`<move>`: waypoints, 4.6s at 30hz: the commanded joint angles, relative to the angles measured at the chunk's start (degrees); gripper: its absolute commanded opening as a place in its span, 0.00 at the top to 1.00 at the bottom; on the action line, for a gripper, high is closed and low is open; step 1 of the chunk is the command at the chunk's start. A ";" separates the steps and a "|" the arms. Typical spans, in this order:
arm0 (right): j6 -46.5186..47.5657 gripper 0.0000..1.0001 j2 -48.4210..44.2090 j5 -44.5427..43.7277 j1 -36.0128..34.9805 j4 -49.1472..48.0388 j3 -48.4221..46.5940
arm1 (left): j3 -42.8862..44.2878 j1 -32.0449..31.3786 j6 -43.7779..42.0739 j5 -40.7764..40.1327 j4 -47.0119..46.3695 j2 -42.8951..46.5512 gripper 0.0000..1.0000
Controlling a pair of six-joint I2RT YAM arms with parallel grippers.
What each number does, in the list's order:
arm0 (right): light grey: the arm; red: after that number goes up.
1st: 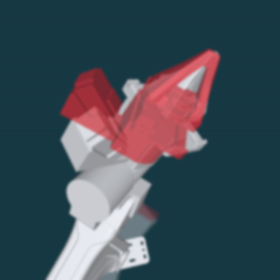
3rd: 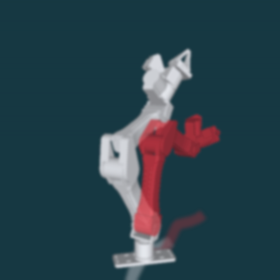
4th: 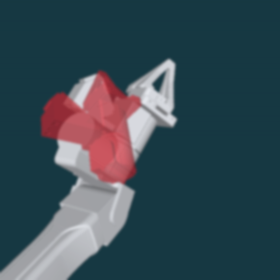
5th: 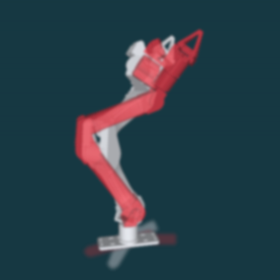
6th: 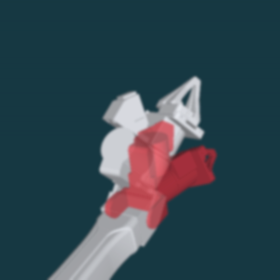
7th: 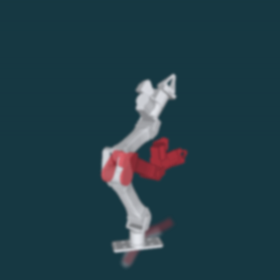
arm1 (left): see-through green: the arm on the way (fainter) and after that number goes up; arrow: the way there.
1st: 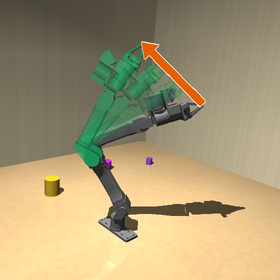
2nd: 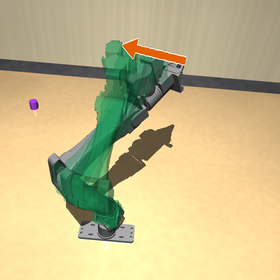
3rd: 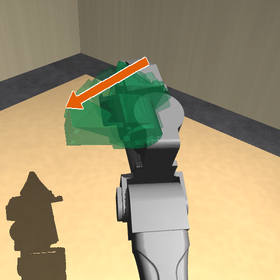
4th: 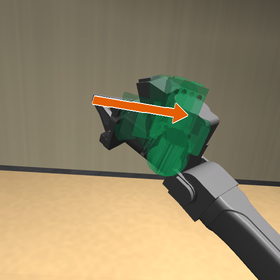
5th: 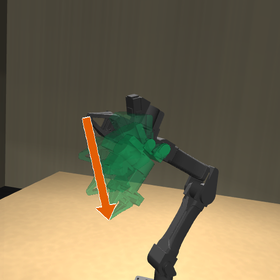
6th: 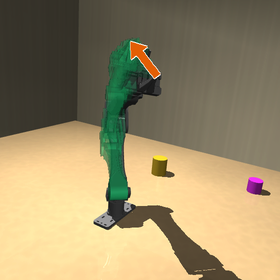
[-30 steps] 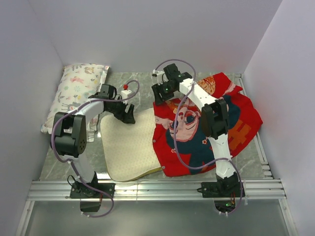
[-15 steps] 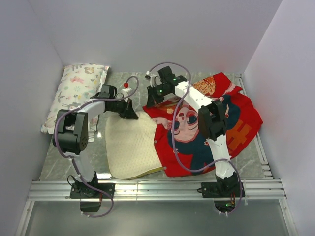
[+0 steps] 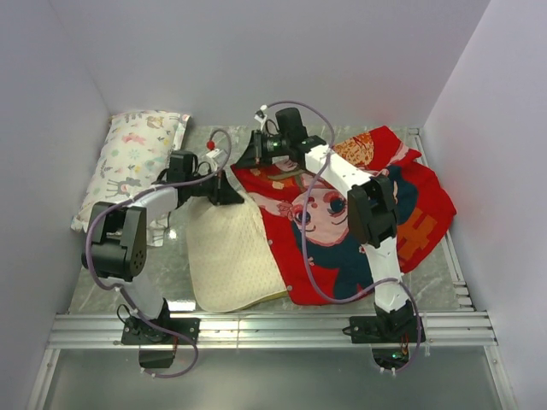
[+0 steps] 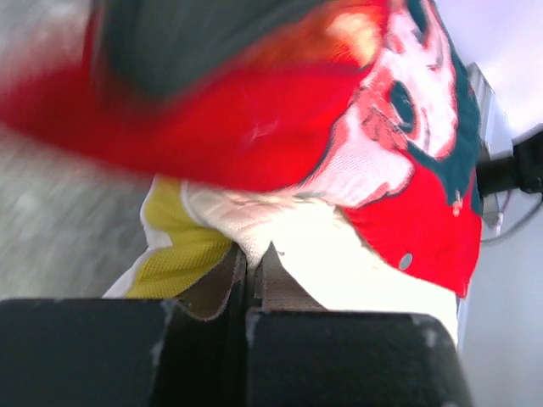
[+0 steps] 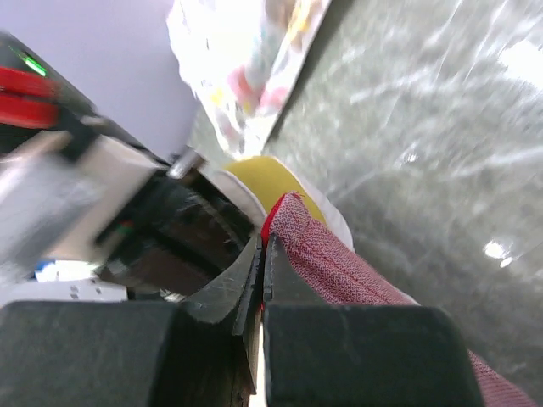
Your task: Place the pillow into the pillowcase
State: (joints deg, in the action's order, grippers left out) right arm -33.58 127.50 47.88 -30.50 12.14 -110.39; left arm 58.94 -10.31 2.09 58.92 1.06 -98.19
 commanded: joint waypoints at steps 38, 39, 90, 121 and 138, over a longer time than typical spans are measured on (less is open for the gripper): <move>37.63 0.31 -40.88 -39.96 8.97 29.65 52.03 | -21.23 -40.93 -23.72 -57.83 18.64 25.81 0.01; 37.54 0.31 -38.67 -40.14 8.97 28.39 49.68 | -20.88 -41.28 -21.88 -58.73 16.63 23.60 0.01; 9.32 0.71 -16.49 -9.22 21.62 -7.31 51.24 | 16.91 -13.69 5.12 -10.66 19.78 -10.35 1.00; 22.07 1.00 -46.54 10.66 20.65 14.05 35.35 | 23.31 -14.83 15.27 0.58 13.38 -6.41 1.00; 17.14 1.00 -57.03 -3.66 22.42 8.87 23.29 | 13.67 -12.56 91.62 10.26 -72.36 -6.83 1.00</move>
State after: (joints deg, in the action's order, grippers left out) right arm -16.84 64.66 47.31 -6.26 26.28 -85.21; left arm 75.53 -29.34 74.32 72.07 -48.31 -102.15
